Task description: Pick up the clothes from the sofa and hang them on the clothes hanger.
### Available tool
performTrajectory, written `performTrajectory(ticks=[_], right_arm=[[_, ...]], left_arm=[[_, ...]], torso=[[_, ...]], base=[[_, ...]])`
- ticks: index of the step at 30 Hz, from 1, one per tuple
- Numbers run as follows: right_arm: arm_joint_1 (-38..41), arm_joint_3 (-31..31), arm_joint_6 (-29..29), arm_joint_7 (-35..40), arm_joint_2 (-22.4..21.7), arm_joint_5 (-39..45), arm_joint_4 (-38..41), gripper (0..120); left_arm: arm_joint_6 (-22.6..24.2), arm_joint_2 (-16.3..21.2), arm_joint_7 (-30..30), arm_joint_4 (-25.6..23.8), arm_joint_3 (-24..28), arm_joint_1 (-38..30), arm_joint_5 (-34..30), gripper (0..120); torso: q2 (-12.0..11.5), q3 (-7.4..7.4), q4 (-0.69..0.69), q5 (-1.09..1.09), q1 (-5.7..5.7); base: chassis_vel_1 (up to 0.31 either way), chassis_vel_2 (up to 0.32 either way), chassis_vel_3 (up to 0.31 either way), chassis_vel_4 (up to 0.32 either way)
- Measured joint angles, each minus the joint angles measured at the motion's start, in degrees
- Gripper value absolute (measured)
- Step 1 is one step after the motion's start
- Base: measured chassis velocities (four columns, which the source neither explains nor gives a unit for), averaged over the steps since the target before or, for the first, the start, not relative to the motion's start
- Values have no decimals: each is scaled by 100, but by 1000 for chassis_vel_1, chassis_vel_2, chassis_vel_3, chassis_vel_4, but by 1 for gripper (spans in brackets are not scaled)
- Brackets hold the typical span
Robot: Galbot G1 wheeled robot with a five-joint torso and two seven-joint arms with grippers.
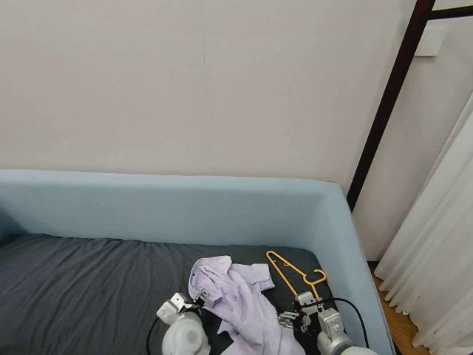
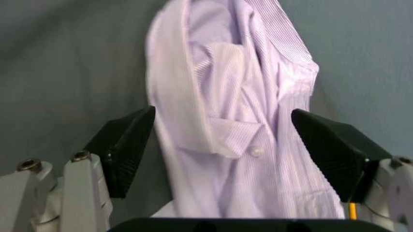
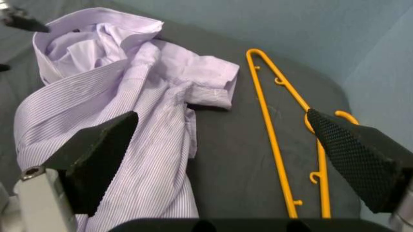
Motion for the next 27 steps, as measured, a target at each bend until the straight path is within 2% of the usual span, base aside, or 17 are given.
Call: performTrajectory(ticks=[3,6,9,13,18,27], right_arm=[[52,-16,-20,32,-32,49,-2,100],[74,-15,-36,57,-54,99,-2,100],[87,4,-48,72,-73,140,-12,100],[127,-16,-52,85,-74,167,-36,100],[228,-118,-60,131,-43,204,-75,100],[319,-181,-73,170,-5,255,-115,100]], left_arm=[[-17,-36,23,502,-67,-350,86,82],[-18,-35,4,715,-110,-439,112,82],[-10,-31,3,813,-129,-406,111,72],[61,-24,27,986,-161,-447,98,66],[268,-18,-143,1078,-149,-511,122,64],[417,-11,-77,1030,-71,-424,224,61]], torso=[[0,0,3,2,0],[0,0,4,0,0],[1,0,3,0,0],[1,-1,3,0,0],[1,0,3,0,0],[1,-1,2,0,-1]], base=[[0,0,0,0],[0,0,0,0],[0,0,0,0],[0,0,0,0],[0,0,0,0],[0,0,0,0]])
